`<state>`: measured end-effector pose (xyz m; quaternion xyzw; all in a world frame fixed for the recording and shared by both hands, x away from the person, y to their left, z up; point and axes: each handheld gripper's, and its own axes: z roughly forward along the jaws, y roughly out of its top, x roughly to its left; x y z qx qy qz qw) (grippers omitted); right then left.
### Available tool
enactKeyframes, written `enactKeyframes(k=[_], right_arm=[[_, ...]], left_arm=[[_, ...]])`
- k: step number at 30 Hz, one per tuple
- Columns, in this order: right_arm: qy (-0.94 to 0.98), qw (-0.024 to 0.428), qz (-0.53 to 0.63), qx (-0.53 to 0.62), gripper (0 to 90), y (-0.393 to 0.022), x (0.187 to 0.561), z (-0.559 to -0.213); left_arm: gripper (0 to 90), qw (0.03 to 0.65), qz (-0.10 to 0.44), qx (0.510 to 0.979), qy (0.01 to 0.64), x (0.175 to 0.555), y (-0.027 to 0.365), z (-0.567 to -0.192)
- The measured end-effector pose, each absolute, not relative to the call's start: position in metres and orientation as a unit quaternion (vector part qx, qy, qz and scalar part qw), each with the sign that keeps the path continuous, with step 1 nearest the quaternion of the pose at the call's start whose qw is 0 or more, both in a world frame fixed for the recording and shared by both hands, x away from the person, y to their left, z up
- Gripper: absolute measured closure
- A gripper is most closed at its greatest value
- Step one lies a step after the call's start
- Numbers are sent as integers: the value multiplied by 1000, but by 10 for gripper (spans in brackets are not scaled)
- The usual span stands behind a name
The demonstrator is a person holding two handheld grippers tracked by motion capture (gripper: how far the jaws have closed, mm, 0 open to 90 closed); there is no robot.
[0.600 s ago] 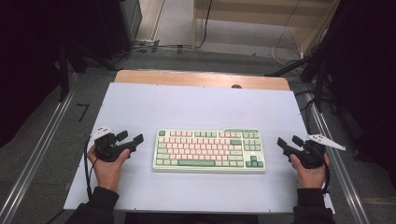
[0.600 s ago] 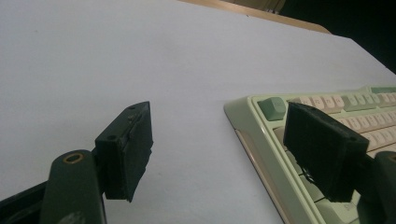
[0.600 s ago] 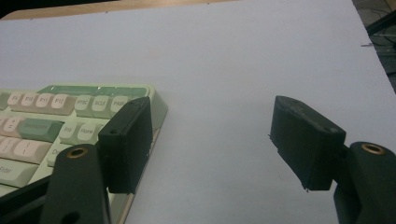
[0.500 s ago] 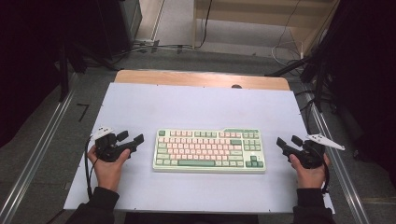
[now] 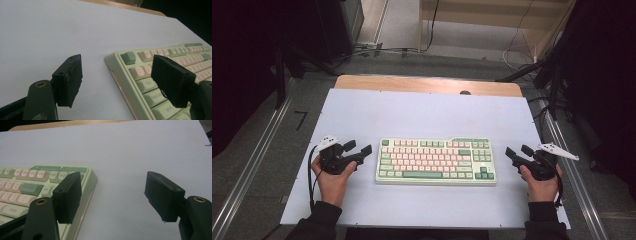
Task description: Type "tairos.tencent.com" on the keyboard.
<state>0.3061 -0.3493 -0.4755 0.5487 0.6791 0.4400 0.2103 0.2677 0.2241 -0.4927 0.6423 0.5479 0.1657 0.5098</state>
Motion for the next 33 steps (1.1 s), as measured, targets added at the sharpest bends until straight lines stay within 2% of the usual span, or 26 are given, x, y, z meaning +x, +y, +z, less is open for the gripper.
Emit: enactKeyframes(k=[10,19,27,33], right_arm=[[682,211,440,546,282,-347,307,-476],[684,207,439,545,282,-343,307,-476],[684,206,439,544,284,-342,308,-476],[686,206,441,541,287,-341,309,-476]], left_arm=[[279,513,157,668,516,273,198,-489],[352,510,146,698,482,280,168,-484],[435,502,139,715,466,288,142,-483],[574,496,131,731,451,295,122,-483]])
